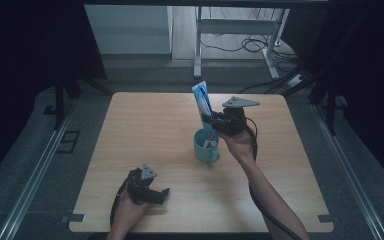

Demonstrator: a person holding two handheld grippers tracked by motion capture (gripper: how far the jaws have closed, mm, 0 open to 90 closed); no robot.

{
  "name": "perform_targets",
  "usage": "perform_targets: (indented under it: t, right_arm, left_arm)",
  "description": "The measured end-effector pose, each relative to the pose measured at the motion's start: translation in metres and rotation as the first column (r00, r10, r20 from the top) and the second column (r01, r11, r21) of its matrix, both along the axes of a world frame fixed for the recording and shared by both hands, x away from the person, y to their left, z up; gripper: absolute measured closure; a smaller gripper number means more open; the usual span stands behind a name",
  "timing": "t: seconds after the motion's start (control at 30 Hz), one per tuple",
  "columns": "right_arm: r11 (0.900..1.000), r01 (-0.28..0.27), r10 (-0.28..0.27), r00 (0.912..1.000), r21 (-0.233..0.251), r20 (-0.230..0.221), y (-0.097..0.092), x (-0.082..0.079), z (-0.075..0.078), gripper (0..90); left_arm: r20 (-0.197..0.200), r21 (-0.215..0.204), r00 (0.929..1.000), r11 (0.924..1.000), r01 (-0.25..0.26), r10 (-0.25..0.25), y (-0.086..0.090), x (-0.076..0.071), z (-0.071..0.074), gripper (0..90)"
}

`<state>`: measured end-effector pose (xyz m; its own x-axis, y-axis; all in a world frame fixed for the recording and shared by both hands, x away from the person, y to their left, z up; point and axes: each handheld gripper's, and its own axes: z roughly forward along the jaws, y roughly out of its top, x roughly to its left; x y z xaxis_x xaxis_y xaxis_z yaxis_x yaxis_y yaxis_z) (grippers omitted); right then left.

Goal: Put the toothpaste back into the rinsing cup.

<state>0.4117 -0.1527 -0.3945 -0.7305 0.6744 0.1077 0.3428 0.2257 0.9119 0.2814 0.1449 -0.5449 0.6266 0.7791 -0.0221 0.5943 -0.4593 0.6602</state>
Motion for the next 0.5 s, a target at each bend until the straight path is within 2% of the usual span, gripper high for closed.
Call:
perform_targets:
  t: [0.13,0.5]
  right_arm:
    - [1.0,0.0,0.0,1.0,-0.004,0.002,0.003,0.001,-0.007,72.4]
    - [0.9997,0.012,-0.013,0.9995,-0.021,-0.028,0.007,0.006,-0.029,72.3]
  left_arm:
    - [0.0,0.0,1.0,1.0,0.0,0.0,0.0,0.0,0.0,0.0]
    - [0.0,-0.001,1.0,1.0,0.0,0.0,0.0,0.0,0.0,0.0]
